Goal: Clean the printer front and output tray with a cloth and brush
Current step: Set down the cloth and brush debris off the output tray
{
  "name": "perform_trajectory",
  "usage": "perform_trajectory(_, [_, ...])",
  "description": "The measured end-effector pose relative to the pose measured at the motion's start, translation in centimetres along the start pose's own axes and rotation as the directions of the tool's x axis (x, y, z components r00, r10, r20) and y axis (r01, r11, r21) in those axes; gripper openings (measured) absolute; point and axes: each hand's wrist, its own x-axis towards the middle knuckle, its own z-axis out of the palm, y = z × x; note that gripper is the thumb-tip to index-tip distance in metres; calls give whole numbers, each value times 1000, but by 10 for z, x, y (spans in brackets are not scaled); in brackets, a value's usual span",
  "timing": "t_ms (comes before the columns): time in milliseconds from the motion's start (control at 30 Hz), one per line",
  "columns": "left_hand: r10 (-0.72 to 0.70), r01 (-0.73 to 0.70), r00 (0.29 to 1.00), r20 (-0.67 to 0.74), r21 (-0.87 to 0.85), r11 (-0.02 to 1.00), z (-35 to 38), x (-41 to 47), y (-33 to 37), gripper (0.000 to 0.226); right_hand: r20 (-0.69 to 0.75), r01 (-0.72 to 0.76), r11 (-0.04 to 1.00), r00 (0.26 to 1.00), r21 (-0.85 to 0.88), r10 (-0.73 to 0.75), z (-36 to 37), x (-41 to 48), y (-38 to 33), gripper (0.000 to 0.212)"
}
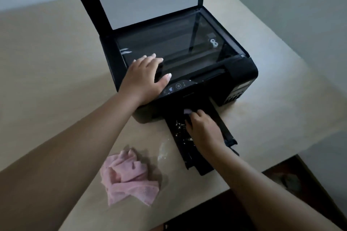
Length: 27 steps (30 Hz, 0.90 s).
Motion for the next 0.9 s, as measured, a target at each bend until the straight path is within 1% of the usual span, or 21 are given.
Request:
perform_trajectory(33, [-5, 5, 1000, -9, 34, 999, 3, 1, 1, 63, 13, 36, 999, 999, 26, -36, 5, -5, -13, 27])
perform_trajectory(67, [-7, 8, 1000, -24, 55, 998, 5, 2, 2, 63, 27, 49, 995, 998, 92, -52, 8, -9, -23, 26])
perform_trajectory(133, [-2, 5, 999, -47, 65, 998, 7, 2, 2, 63, 69, 22, 961, 997, 277, -43, 13, -14, -37, 27])
perform_trajectory(167, [3, 0, 999, -53, 67, 998, 7, 2, 1, 63, 95, -21, 940, 995, 340, -13, 12, -13, -37, 28])
perform_trajectory(200, [9, -5, 998, -58, 70, 998, 8, 3, 1, 62, 111, -91, 919, 992, 384, 52, 10, -9, -33, 28])
perform_trajectory(233, [16, -11, 998, -63, 75, 997, 7, 3, 1, 62, 113, -185, 892, 982, 413, 151, 7, -4, -23, 29])
perform_trajectory(300, [24, -18, 997, -67, 81, 997, 7, 3, 2, 61, 74, -371, 828, 924, 421, 376, -7, 10, 3, 31])
perform_trajectory(333, [25, -20, 997, -69, 81, 996, 8, 3, 3, 61, 34, -430, 801, 888, 417, 459, -16, 17, 19, 30])
perform_trajectory(367, [23, -17, 997, -74, 83, 996, 8, 3, 3, 61, -15, -457, 788, 861, 412, 508, -25, 23, 33, 30])
perform_trajectory(400, [18, -12, 997, -80, 84, 996, 8, 3, 3, 61, -66, -457, 798, 851, 393, 521, -32, 27, 43, 29])
perform_trajectory(433, [15, -8, 996, -83, 84, 996, 8, 3, 3, 61, -111, -441, 828, 857, 346, 503, -35, 28, 49, 29])
perform_trajectory(467, [14, -7, 996, -85, 86, 996, 8, 3, 3, 61, -124, -422, 867, 877, 265, 465, -35, 29, 51, 27])
perform_trajectory(500, [16, -8, 996, -86, 88, 996, 8, 4, 3, 62, -102, -392, 905, 906, 163, 411, -33, 28, 49, 25])
perform_trajectory(567, [17, -9, 996, -88, 87, 996, 9, 4, 2, 62, 0, -270, 963, 963, -22, 270, -20, 20, 33, 24])
perform_trajectory(600, [15, -8, 996, -89, 83, 997, 9, 4, 2, 62, 41, -194, 979, 980, -64, 197, -13, 13, 20, 28])
perform_trajectory(633, [14, -7, 996, -91, 77, 997, 9, 4, 2, 62, 53, -128, 990, 990, -65, 131, -5, 6, 6, 31])
perform_trajectory(700, [11, -4, 996, -94, 70, 998, 9, 4, 1, 62, 28, -33, 999, 999, 9, 33, 7, -9, -19, 31])
perform_trajectory(767, [10, -4, 996, -92, 66, 998, 8, 4, 2, 62, 38, -29, 982, 999, 188, 22, 16, -18, -37, 22])
perform_trajectory(800, [11, -5, 996, -91, 65, 998, 8, 4, 2, 62, 69, -79, 952, 996, 295, 61, 18, -19, -39, 22])
perform_trajectory(833, [11, -5, 996, -90, 66, 998, 8, 4, 2, 62, 110, -162, 911, 985, 379, 130, 17, -16, -35, 27])
perform_trajectory(900, [12, -6, 996, -89, 68, 998, 9, 4, 2, 62, 116, -304, 844, 952, 442, 282, 10, -5, -13, 36])
